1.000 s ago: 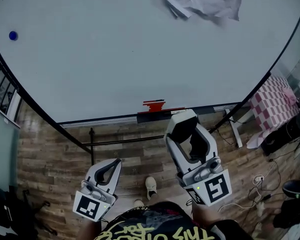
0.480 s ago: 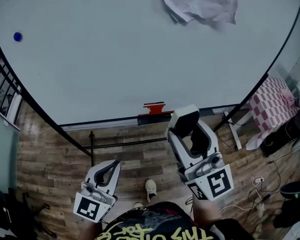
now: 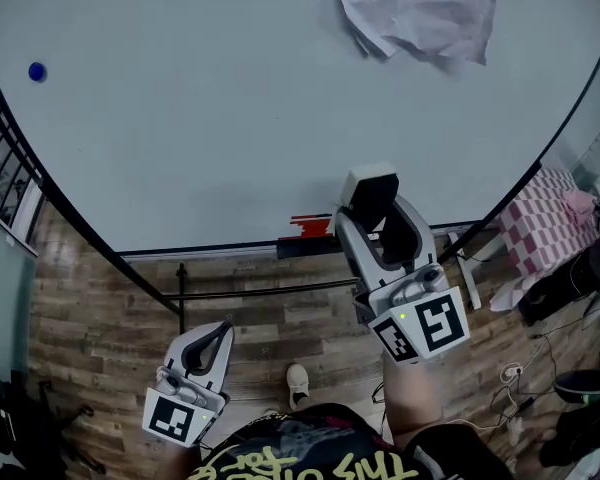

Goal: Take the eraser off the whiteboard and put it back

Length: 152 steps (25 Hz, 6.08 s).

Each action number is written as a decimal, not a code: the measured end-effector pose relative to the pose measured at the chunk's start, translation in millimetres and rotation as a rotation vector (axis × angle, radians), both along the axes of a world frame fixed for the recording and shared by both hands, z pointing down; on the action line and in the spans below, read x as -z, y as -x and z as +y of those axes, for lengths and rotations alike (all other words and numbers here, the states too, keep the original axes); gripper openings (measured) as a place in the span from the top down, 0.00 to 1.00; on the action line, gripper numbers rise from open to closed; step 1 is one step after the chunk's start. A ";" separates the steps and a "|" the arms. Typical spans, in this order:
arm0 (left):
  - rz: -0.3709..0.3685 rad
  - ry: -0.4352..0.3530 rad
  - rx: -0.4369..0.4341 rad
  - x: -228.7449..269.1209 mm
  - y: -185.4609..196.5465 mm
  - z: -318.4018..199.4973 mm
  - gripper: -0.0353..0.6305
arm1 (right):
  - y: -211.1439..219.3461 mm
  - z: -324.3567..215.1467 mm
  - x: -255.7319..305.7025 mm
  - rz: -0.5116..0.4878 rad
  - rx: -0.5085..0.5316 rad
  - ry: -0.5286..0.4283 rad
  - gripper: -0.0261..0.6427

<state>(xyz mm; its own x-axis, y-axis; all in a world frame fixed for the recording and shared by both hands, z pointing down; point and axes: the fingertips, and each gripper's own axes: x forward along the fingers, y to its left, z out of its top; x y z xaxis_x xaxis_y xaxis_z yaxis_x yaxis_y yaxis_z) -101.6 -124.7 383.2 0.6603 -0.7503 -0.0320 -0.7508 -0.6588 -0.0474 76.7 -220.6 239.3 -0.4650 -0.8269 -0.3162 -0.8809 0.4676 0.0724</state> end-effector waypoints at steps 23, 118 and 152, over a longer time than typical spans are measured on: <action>-0.011 -0.001 0.092 1.0 13.7 -22.4 0.94 | -7.5 -101.1 -0.2 0.074 -0.103 0.048 0.60; 0.020 -0.048 0.042 3.3 36.5 64.5 0.94 | 67.0 128.4 -103.5 0.046 0.144 0.158 0.90; 0.009 -0.038 -0.005 -5.8 20.4 105.2 0.94 | 85.3 190.5 -122.8 0.075 0.232 0.146 0.94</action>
<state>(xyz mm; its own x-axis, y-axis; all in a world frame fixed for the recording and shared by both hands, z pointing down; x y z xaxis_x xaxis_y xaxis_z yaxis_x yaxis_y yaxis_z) -122.1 -19.5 389.0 0.6637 -0.7450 -0.0667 -0.7479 -0.6605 -0.0657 -8.5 -30.2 362.1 -0.6648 -0.7298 -0.1594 -0.7438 0.6665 0.0506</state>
